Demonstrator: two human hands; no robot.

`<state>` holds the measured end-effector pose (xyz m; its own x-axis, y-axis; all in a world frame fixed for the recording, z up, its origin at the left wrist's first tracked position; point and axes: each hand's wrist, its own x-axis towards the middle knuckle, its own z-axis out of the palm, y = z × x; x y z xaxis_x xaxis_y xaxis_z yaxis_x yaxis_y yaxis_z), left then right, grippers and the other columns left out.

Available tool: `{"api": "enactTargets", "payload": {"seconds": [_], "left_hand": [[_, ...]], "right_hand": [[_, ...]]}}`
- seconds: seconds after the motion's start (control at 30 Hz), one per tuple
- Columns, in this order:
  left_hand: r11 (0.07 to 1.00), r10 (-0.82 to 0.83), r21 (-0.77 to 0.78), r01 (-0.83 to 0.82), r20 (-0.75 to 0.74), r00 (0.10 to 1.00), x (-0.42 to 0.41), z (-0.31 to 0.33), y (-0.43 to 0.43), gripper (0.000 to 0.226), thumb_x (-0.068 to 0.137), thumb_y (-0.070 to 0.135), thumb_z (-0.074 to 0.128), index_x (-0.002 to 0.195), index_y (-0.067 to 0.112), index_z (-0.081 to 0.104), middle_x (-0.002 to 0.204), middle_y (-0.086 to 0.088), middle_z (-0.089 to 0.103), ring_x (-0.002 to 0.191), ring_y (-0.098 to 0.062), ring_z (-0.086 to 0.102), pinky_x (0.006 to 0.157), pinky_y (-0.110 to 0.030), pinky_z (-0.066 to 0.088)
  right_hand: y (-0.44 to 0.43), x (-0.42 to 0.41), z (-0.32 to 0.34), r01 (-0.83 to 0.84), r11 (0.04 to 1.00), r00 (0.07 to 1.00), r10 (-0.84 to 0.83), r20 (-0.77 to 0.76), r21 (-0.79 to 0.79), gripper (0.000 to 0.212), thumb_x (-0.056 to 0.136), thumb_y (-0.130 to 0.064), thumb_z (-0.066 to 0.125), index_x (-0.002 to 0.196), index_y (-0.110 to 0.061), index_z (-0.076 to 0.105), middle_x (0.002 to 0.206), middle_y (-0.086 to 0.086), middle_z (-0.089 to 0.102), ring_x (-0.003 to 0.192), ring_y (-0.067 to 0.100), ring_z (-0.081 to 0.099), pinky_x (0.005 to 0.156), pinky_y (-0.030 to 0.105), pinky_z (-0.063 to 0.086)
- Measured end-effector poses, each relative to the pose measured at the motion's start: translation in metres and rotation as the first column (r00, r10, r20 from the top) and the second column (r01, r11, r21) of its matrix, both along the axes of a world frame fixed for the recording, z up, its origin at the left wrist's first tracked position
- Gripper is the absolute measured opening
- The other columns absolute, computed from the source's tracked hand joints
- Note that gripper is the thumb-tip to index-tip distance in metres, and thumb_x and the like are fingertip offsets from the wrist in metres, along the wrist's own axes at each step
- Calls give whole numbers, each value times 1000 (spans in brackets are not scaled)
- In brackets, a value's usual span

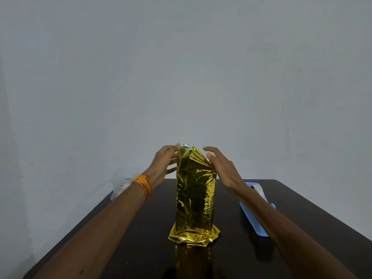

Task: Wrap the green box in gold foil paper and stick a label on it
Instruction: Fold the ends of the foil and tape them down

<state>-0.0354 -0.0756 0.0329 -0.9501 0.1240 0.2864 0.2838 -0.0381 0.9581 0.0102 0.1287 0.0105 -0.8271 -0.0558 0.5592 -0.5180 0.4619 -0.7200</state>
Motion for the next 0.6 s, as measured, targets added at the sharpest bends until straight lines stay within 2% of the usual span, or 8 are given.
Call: {"api": "enactTargets", "payload": {"seconds": [0.1,0.2,0.27,0.33,0.4,0.47,0.53,0.6], "left_hand": [[995,58,-85,-60,-24,998,-5,26,6,49,90,55,59,118,14,59,103,-2,65,95,-17,62,72,-30,50],[926,169,-306,-221,-188,968,-19,45,13,46,74,33,84,110,13,64,109,-5,63,97,-20,63,67,-26,54],[850,250,-381,-363,-315,916,-25,52,17,38,65,15,87,98,17,69,109,-8,67,100,-25,65,74,-33,60],[820,263,-396,-413,-380,887,-28,56,20,38,62,5,86,94,17,69,105,-11,71,98,-28,68,79,-38,61],[852,185,-390,-349,-399,898,-27,57,22,42,65,-1,82,103,12,69,97,-11,74,92,-26,71,78,-35,61],[921,99,-313,-232,-387,917,-24,57,23,42,74,-4,75,113,10,67,95,-9,74,92,-21,71,76,-28,59],[967,84,-194,-164,-366,927,-23,56,23,37,83,-2,69,117,12,65,102,-8,73,97,-19,69,76,-23,57],[989,101,-71,-132,-331,938,-23,56,22,35,87,-2,65,118,13,64,106,-8,71,101,-19,67,81,-26,57]], "right_hand": [[0,0,1,-1,1000,1000,1,1,1,51,93,-61,27,135,-41,47,137,0,57,118,22,58,96,39,47],[1,0,0,5,1000,1000,-5,-5,3,45,99,-56,28,136,-39,47,135,1,58,117,22,59,94,38,49],[1,1,0,8,1000,1000,-8,-9,3,37,104,-50,30,135,-39,47,130,2,61,113,21,62,92,38,51],[1,4,1,6,1000,1000,-6,-5,-4,33,107,-45,31,134,-37,48,127,3,63,110,20,63,89,35,52],[2,5,1,9,1000,1000,-9,-4,-7,33,108,-40,32,135,-35,48,125,0,61,111,17,61,83,25,50],[3,6,1,7,1000,1000,-7,-2,-3,33,108,-39,31,136,-34,48,128,0,59,112,17,59,79,17,46],[3,5,0,3,1000,1000,-3,-3,-2,33,108,-40,32,137,-34,47,133,3,58,114,18,58,79,17,45],[2,4,0,4,1000,1000,-4,-2,5,33,108,-40,32,137,-34,47,136,4,57,114,18,57,78,17,45]]}}
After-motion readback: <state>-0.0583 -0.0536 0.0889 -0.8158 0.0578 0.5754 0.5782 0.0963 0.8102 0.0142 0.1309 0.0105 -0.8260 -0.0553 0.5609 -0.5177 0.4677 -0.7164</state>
